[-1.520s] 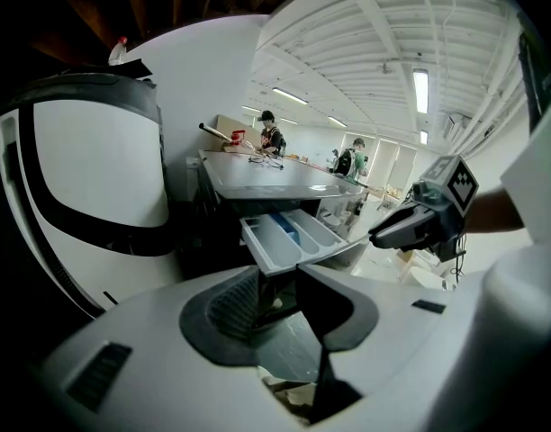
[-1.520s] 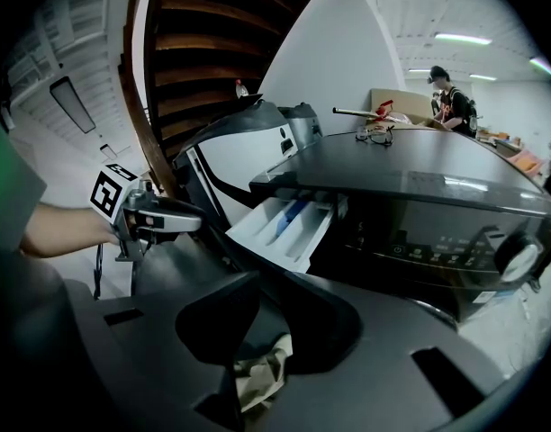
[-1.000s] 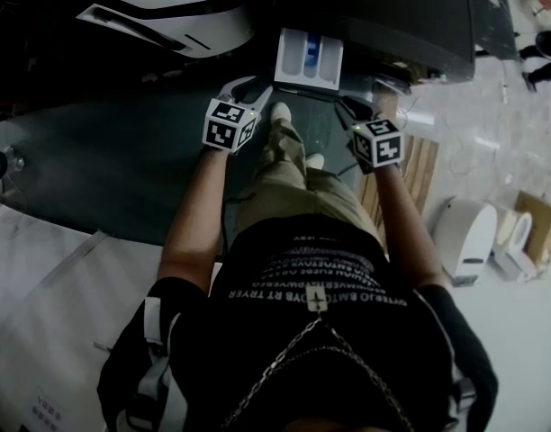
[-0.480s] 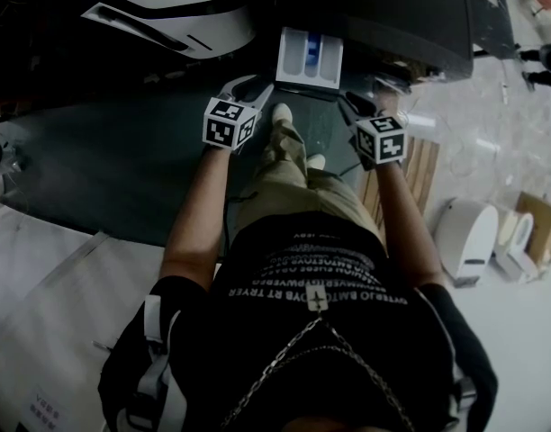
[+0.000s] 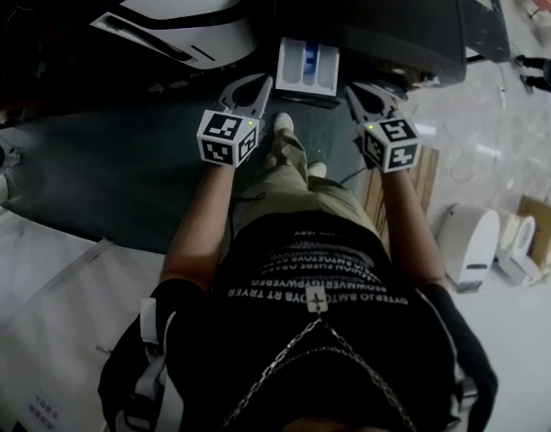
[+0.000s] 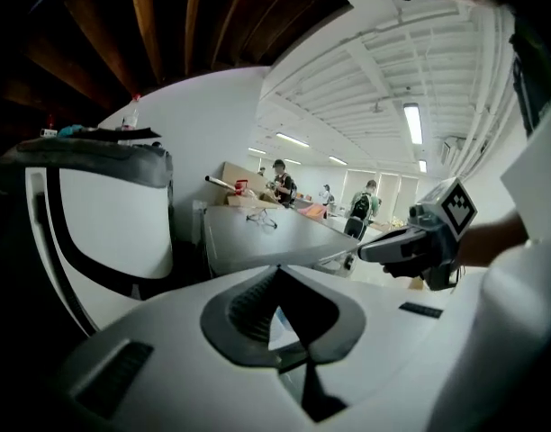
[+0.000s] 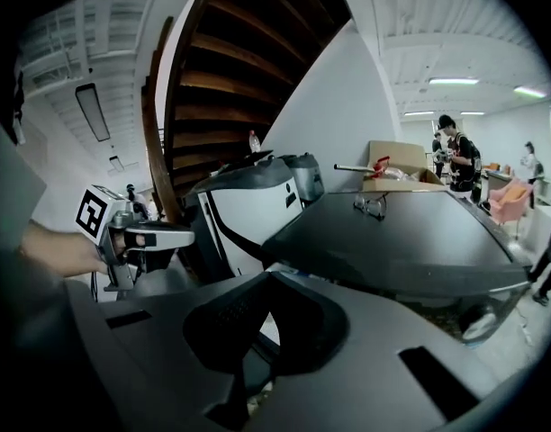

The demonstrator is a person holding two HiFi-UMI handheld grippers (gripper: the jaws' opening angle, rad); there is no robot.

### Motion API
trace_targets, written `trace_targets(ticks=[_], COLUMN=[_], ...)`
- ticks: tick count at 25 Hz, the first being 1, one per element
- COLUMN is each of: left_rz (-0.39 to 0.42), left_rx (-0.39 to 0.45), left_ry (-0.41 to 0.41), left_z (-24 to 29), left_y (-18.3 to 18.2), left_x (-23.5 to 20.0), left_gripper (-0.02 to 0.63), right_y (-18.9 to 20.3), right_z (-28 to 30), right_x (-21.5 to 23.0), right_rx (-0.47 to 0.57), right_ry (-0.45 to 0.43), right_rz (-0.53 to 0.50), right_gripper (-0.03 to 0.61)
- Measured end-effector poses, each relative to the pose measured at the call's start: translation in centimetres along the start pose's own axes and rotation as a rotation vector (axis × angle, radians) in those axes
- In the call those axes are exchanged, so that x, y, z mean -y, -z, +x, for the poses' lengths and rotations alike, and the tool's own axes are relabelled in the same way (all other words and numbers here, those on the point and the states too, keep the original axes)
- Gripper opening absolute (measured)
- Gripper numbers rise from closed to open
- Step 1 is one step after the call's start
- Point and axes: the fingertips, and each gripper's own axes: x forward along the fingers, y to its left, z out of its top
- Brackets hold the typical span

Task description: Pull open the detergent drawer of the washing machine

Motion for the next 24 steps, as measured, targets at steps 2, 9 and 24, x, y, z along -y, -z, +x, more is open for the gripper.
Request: trace_targets(ticks=[2, 9, 24], left_rz=[0.022, 0.082, 0.16], left_rx=[0.047, 0.184, 0.287], left_ry=[-0.004, -0.019, -0.023], left_z=[-0.8, -3.7, -8.6], left_y=[-2.6, -10.0, -17.5], left_x=[0.3, 1.7, 4.8], left_gripper=[0.003, 0.003, 0.003], right_y=[-2.3, -7.8, -14.3], right_z=[-1.1, -5.0, -10.1], right_x=[-0.4, -1.0, -2.8], right_rx=[0.044, 0.145, 0.266], right_ry=[0.001, 0.027, 0.0], right_rz=[-0.011, -0.07, -0.163], right_gripper=[0.002, 0.002, 0.002])
